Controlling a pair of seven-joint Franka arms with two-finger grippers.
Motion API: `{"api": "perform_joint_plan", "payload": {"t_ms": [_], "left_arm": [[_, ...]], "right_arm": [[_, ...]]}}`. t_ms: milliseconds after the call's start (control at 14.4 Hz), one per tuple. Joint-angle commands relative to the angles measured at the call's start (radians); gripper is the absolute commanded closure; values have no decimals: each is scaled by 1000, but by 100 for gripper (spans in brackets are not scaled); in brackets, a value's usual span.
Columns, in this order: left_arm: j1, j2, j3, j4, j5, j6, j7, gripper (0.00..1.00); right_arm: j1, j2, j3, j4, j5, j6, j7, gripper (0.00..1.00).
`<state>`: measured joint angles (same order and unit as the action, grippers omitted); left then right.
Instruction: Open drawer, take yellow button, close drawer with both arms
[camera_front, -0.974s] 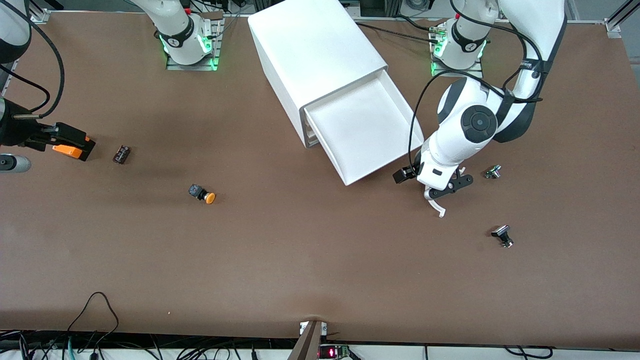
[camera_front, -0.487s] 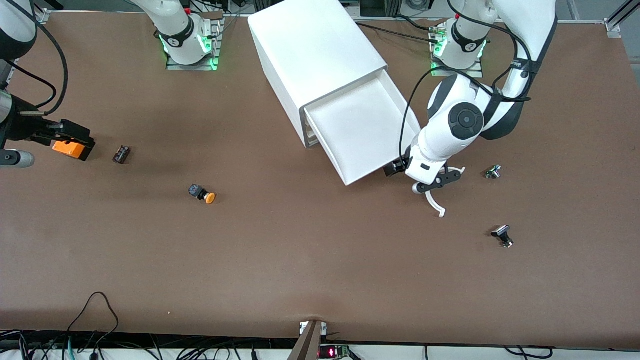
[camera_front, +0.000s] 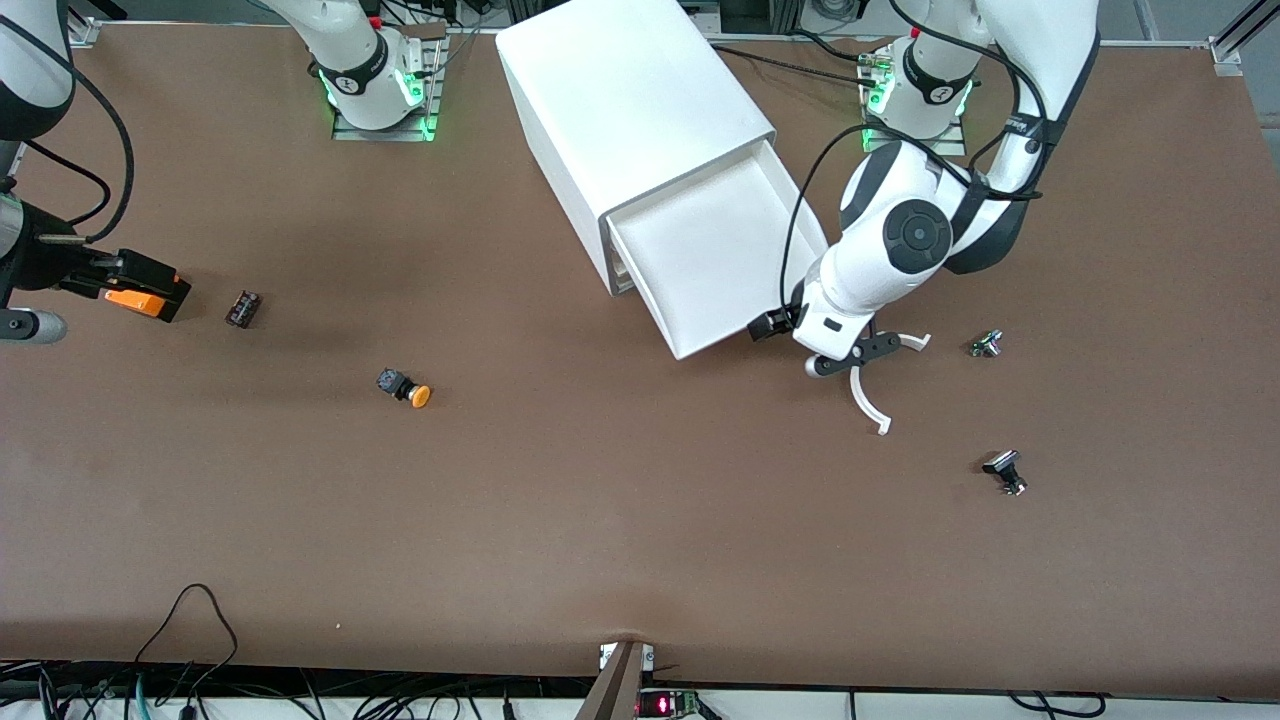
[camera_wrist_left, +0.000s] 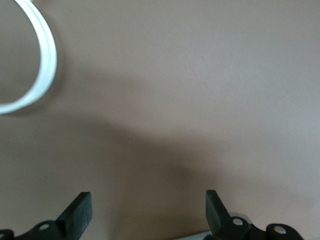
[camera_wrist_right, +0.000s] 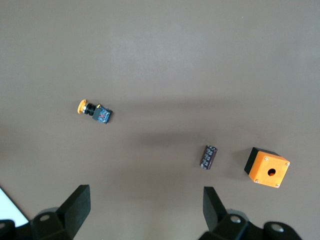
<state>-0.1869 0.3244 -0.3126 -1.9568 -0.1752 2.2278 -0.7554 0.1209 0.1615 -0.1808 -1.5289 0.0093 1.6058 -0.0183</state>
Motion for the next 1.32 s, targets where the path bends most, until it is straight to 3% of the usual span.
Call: {"api": "perform_joint_plan", "payload": {"t_ms": [0,834,1252], "left_arm": [[3,-44,-54,-74,-38,-2,11,0],[4,-68,-250,-112,-153,-223,13,0],[15,-82,-250,-112,-153,-240,15,0]], "right_arm": [[5,-40,-22,-20,3,10,-20,0],[8,-56,-71,-20,8,11,-19,0],[13,-14,-69,-20,18,66,-8,0]]}}
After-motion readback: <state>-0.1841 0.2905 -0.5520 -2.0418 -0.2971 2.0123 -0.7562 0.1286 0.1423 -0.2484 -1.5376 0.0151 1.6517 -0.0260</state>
